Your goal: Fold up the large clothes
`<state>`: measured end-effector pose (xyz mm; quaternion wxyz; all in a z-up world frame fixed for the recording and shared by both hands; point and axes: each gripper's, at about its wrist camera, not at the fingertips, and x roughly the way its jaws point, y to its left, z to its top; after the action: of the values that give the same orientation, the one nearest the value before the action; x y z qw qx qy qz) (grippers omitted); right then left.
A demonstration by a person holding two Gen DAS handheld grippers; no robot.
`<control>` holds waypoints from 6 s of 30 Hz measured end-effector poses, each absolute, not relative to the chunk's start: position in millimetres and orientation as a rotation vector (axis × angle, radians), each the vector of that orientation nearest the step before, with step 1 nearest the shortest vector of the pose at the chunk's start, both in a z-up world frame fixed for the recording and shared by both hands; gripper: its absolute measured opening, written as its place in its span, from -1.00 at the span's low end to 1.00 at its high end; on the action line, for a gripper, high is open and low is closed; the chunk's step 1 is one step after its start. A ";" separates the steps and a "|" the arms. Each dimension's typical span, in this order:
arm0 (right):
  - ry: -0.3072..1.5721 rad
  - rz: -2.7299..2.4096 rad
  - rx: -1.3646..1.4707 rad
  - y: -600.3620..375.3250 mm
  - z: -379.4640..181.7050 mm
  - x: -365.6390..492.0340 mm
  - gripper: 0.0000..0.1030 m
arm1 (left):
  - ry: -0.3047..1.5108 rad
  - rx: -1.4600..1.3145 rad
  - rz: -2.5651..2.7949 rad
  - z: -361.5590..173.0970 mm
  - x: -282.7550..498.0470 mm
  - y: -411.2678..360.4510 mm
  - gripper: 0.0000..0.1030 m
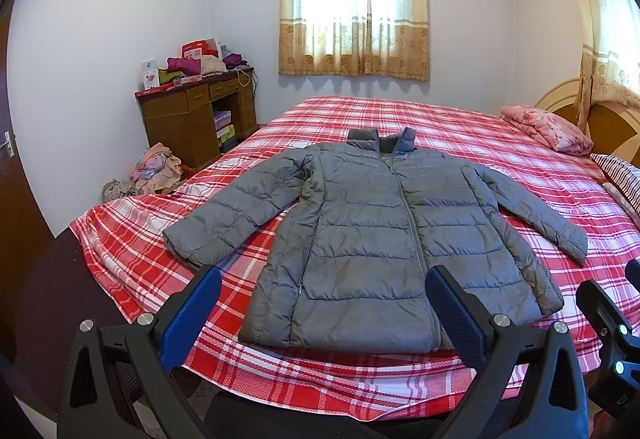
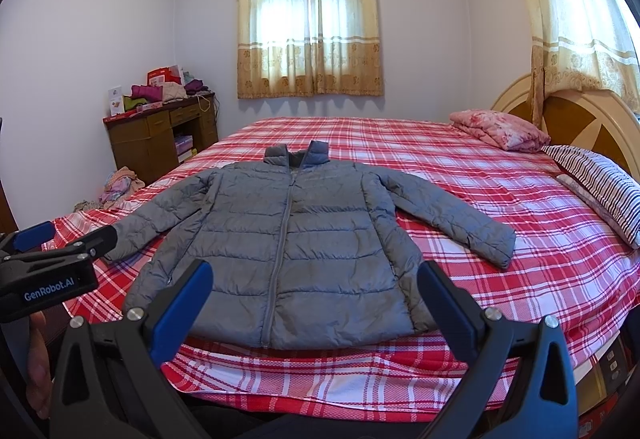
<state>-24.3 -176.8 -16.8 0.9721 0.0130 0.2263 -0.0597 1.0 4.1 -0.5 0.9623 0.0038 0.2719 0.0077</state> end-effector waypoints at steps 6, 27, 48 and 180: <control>0.459 -0.120 0.027 -177.2 -16.7 -24.2 1.00 | 0.550 0.007 0.016 -0.2 1.1 4.2 0.98; 0.463 -0.122 0.041 -182.1 -19.1 -23.1 1.00 | 0.549 0.002 0.018 1.6 1.7 6.2 0.98; 0.476 -0.117 0.046 -184.1 -20.4 -20.9 1.00 | 0.551 -0.002 0.019 1.1 2.8 8.1 0.98; 0.793 -0.323 -0.104 -381.4 -162.9 262.0 0.95 | 0.762 0.301 0.043 -142.4 407.2 -94.5 -0.66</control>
<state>262.0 -381.4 -162.9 0.9084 -0.0503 0.3844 -0.1566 407.2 -94.5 -142.4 0.9170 0.1463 0.3706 0.0209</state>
